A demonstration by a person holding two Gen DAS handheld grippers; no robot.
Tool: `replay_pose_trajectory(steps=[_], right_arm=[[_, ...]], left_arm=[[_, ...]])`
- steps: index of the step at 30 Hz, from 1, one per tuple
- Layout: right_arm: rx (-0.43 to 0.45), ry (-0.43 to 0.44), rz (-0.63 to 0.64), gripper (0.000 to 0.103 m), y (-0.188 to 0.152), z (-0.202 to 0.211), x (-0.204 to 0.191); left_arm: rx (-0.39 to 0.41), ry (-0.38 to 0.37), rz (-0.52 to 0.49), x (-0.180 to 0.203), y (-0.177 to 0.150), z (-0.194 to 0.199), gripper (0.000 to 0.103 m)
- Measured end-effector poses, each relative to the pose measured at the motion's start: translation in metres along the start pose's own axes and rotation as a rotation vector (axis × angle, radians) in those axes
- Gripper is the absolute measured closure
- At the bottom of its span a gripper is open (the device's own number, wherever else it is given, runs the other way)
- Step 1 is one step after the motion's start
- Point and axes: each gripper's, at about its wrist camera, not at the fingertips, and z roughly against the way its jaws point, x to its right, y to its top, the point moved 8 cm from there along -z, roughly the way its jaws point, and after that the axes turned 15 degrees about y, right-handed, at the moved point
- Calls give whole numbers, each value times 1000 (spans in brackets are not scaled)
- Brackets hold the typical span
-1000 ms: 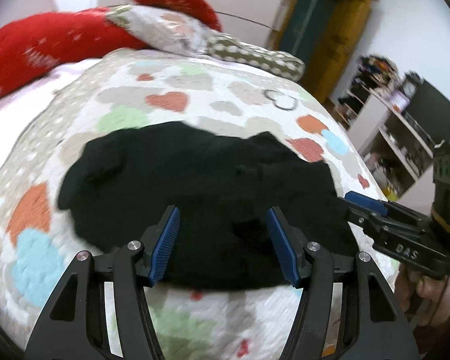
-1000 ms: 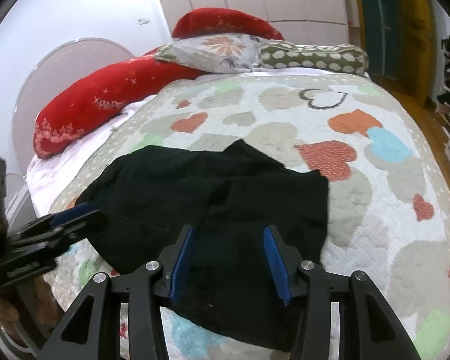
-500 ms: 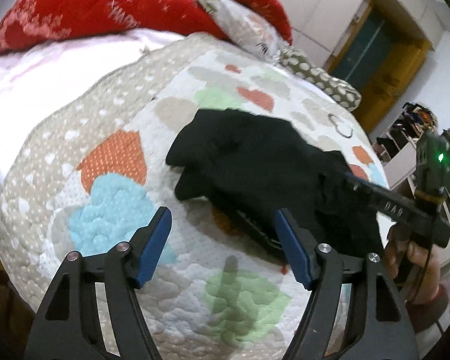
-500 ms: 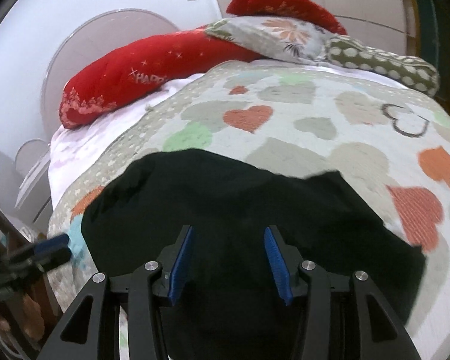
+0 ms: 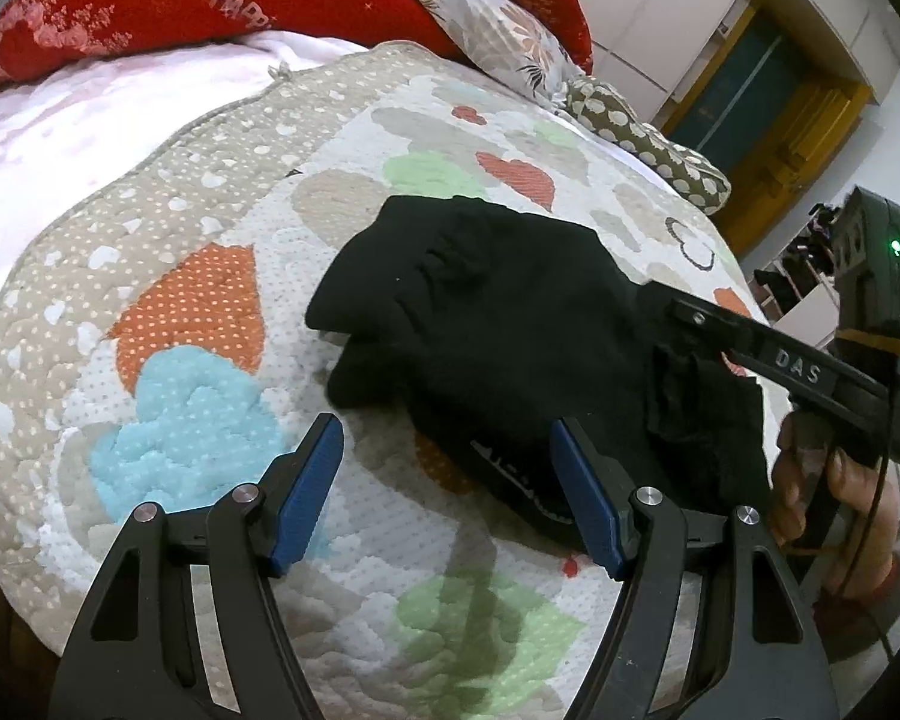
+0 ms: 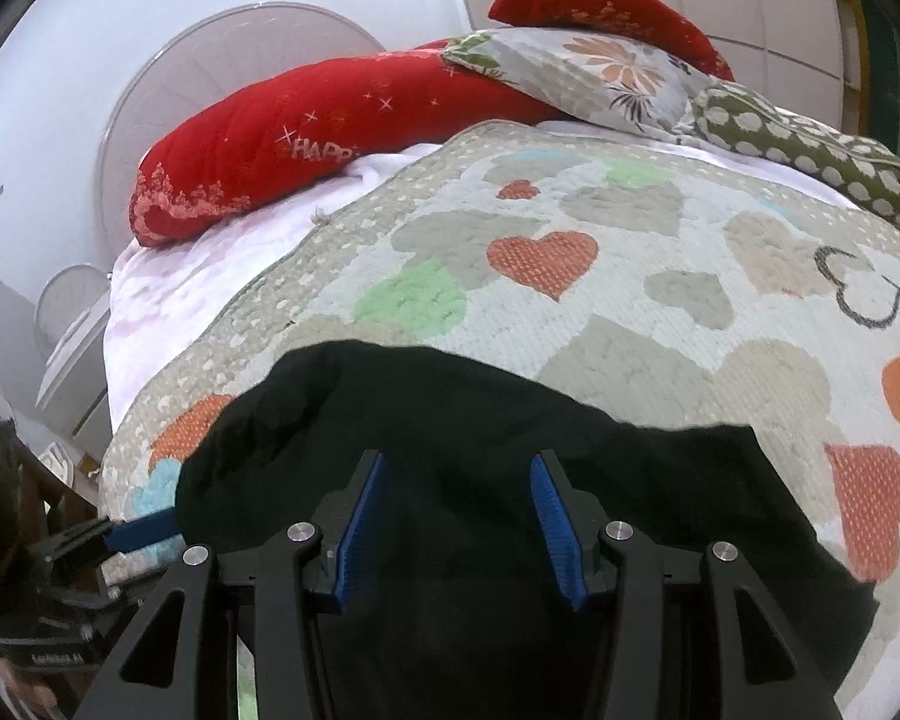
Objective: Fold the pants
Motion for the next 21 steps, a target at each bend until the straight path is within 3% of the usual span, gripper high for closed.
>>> replay_pose_trajectory(steps=[6, 15, 21], right_arm=[[-20, 10, 40, 45, 20, -19, -11], [-112, 33, 88, 39, 46, -65, -18], [-222, 43, 145, 34, 46, -111, -21]], left_arm=[[-20, -69, 53, -2, 4, 0, 31], [-62, -134, 86, 8, 6, -17, 27], [-90, -160, 118, 6, 3, -35, 27]])
